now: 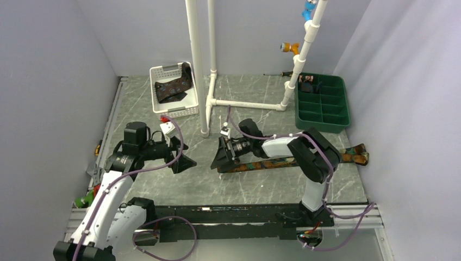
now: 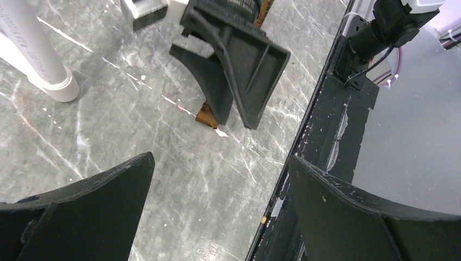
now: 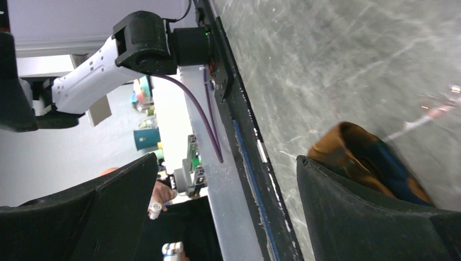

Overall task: Roll the ties
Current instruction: Flatten out the tie at the center of the board.

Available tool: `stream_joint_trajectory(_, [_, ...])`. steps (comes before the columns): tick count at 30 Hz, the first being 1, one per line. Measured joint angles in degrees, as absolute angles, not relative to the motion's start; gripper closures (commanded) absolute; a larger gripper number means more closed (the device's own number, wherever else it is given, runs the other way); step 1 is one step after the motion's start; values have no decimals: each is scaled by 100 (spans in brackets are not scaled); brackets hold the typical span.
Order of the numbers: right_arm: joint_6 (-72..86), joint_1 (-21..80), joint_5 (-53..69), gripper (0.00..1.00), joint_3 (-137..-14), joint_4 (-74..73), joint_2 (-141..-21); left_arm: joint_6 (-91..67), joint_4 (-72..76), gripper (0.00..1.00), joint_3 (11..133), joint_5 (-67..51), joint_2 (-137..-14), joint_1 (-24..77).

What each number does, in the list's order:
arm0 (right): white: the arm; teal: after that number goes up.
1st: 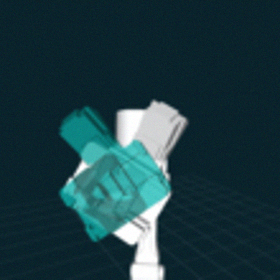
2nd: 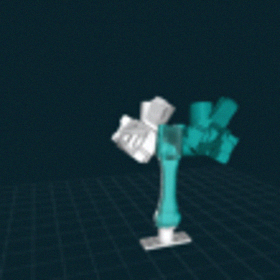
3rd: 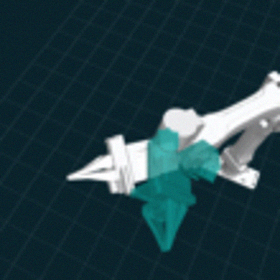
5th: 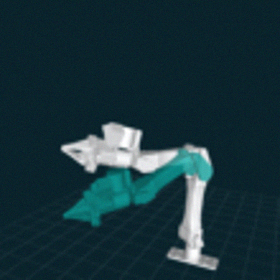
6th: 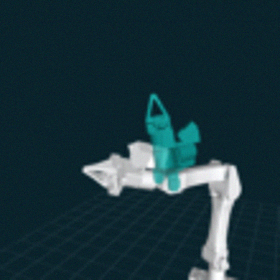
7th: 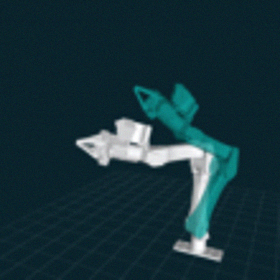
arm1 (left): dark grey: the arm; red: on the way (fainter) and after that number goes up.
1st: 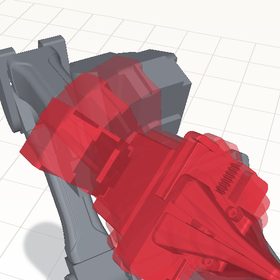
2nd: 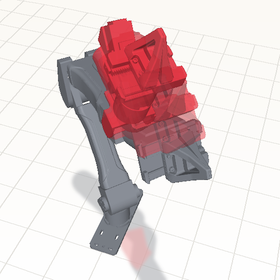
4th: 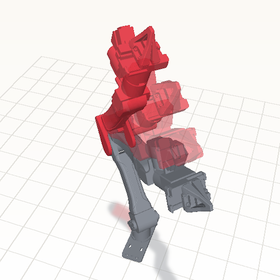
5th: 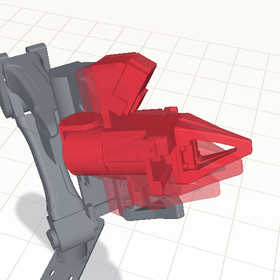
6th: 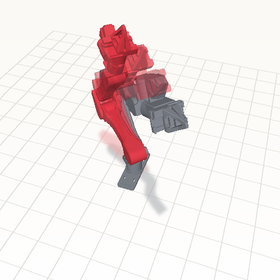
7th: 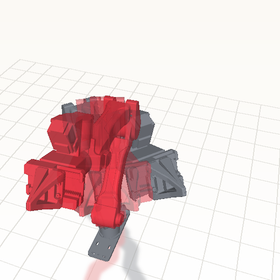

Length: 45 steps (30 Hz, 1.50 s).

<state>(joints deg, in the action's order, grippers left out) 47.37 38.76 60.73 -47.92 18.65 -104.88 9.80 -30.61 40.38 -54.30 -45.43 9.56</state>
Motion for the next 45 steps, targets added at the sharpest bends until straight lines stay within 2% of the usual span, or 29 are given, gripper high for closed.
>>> stream_joint_trajectory(9, [5315, 4045, 6372, 1, -4899, 2845, -11546, 681, -3116, 1, 3955, -5393, -4377, 880])
stream_joint_trajectory(21, [6263, 3951, 6956, 1, -5264, 3957, -12156, -75, -2600, 1, 3588, -5389, -4318, 856])
stream_joint_trajectory(23, [6156, 3957, 6882, 1, -5258, 3894, -12077, -165, -2427, 5, 3428, -5336, -4233, 856])
stream_joint_trajectory(26, [5629, 3968, 6560, 5, -5144, 3356, -11664, -471, -1953, 18, 3105, -5218, -4097, 856])
stream_joint_trajectory(28, [5164, 3920, 6351, 11, -5070, 2606, -11109, -777, -1601, 27, 2877, -5111, -4099, 880])
stream_joint_trajectory(30, [4683, 3785, 6204, 21, -5009, 1879, -10429, -1103, -1267, 34, 2648, -4971, -4180, 950])
stream_joint_trajectory(34, [3671, 3131, 5957, 52, -4875, 652, -9310, -1879, -591, 45, 2241, -4668, -4709, 1236])
stream_joint_trajectory(36, [3216, 2794, 5791, 66, -4810, 158, -9172, -2327, -196, 49, 2062, -4558, -5103, 1363])
stream_joint_trajectory(39, [2528, 2519, 5483, 80, -4742, -694, -9371, -2805, 191, 53, 1920, -4322, -5645, 1559])
stream_joint_trajectory(41, [2211, 2543, 5382, 86, -4727, -1072, -9557, -3011, 421, 55, 1918, -4189, -6001, 1673])
stream_joint_trajectory(45, [1758, 2574, 5218, 91, -4718, -1546, -9813, -3365, 915, 56, 1938, -3920, -6772, 1850])
